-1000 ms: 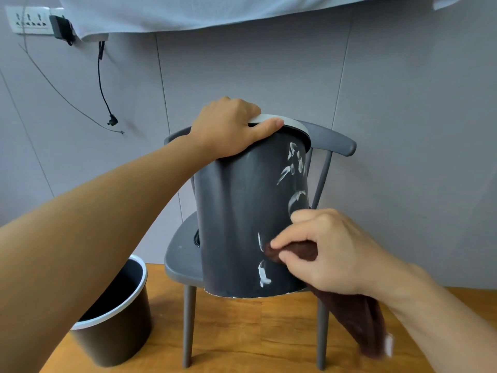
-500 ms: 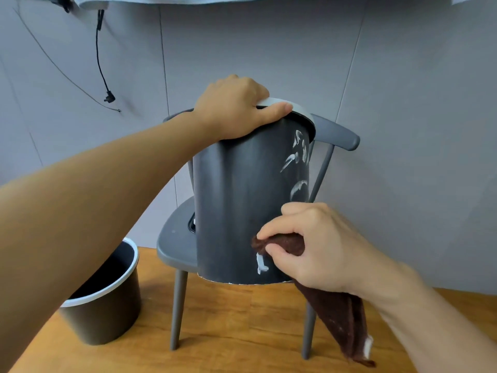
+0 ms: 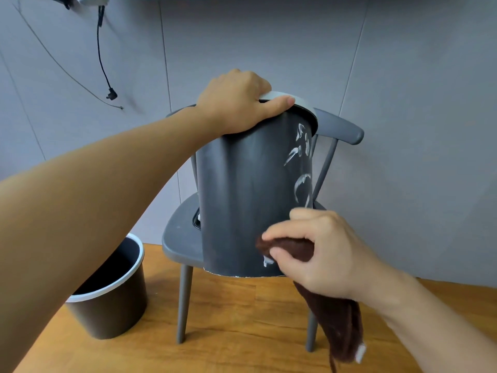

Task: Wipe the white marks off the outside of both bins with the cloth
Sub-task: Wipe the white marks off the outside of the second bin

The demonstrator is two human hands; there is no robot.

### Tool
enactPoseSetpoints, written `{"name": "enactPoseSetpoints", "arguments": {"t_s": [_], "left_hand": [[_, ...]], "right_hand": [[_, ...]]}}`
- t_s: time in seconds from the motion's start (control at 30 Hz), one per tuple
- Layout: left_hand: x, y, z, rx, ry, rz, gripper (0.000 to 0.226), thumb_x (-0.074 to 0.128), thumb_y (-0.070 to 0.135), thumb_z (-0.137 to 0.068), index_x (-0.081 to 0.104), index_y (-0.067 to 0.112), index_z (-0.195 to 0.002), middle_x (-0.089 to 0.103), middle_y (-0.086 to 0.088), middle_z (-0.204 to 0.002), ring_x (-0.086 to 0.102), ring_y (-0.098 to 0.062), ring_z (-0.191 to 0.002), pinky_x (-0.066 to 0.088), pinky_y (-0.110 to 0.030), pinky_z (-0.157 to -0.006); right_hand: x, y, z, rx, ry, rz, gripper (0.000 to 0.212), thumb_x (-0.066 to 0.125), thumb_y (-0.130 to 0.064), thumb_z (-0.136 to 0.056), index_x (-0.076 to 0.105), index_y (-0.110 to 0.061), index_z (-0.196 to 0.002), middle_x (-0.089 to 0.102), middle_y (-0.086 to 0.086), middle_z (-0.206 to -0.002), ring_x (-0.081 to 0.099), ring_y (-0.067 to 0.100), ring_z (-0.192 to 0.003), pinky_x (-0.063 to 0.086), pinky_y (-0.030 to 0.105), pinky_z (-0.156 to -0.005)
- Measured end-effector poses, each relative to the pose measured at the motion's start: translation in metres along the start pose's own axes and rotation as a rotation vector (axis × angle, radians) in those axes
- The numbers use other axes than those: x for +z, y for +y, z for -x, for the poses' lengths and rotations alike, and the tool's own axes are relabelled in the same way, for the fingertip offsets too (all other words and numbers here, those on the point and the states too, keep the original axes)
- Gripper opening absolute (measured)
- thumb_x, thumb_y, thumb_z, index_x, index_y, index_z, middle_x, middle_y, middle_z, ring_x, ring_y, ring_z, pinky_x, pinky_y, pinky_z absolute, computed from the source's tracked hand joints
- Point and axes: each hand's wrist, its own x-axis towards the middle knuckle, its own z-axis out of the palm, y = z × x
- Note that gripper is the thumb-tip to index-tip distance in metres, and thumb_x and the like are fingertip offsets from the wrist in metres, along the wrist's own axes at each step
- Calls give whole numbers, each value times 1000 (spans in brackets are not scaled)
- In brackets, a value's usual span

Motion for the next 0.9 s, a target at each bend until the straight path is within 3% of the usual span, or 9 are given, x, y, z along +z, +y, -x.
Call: {"name": "enactPoseSetpoints", "arguments": {"t_s": [0.13,0.3,0.53,0.73,0.9], "left_hand": [[0,4,-1,10,4,3,69,40,77,-89,32,13,-64,42,-4,-59,41,-22,-58,22,-35,-50],[2,3,-2,-6,-7,1,69,40,78,-88,31,14,-64,40,-5,-59,39,-25,-59,22,-36,-50],[2,5,-3,-10,-17,5,70,39,80,-86,31,14,-63,39,-5,-58,38,-24,-56,23,-37,-50],[2,5,-3,-44,-19,-5,70,40,80,-85,30,14,-64,37,-4,-58,36,-25,-57,22,-37,-50],[1,9,-4,-43,-23,-5,71,39,81,-83,27,14,-64,34,-4,-58,34,-25,-57,20,-36,-50]], "right_hand": [[3,-2,13,-22,-61,-16,23,69,-39,-85,77,-38,-106,56,-20,-79,60,5,-72,41,12,-60],[1,0,3,19,185,11,21,75,-29,-86,81,-31,-106,47,-21,-71,54,5,-63,36,9,-57],[1,-1,23,4,-72,-9,22,67,-41,-84,79,-37,-102,60,-24,-81,62,1,-76,44,13,-65],[4,0,10,27,217,0,22,75,-28,-87,82,-29,-107,47,-19,-72,54,6,-64,38,11,-59],[4,-7,30,-41,-51,32,22,68,-35,-88,79,-36,-108,51,-16,-75,55,7,-64,42,17,-57]]}}
